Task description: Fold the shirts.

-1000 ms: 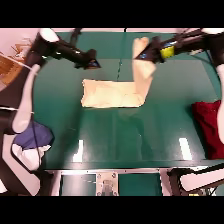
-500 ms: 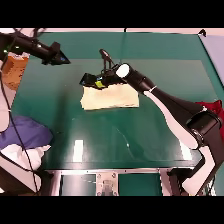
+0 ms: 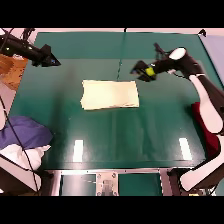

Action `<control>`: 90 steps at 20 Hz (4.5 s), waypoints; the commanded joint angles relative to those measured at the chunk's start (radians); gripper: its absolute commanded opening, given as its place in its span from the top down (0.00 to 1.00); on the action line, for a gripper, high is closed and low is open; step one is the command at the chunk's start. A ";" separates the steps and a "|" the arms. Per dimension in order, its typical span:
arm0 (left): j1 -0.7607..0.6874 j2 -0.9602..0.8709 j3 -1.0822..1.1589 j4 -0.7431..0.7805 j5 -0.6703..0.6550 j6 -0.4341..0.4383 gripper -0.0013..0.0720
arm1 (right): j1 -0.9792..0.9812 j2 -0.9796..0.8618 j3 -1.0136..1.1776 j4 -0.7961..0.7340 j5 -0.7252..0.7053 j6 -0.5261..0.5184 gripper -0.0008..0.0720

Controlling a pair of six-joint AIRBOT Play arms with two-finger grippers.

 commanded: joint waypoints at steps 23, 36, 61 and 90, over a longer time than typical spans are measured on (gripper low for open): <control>0.003 0.000 0.000 0.190 -0.016 -0.059 0.95 | -0.380 0.299 -0.013 0.444 0.094 -0.193 0.97; 0.003 0.000 -0.008 0.190 -0.017 -0.086 0.95 | -1.082 0.383 -0.012 0.324 0.249 -0.164 0.97; 0.003 0.000 -0.008 0.164 -0.045 -0.103 0.95 | -1.207 0.536 -0.583 -0.703 0.347 0.136 0.17; -0.332 0.683 -1.030 0.298 0.258 -0.194 0.95 | -0.306 0.855 -0.945 -0.251 0.089 -0.012 0.97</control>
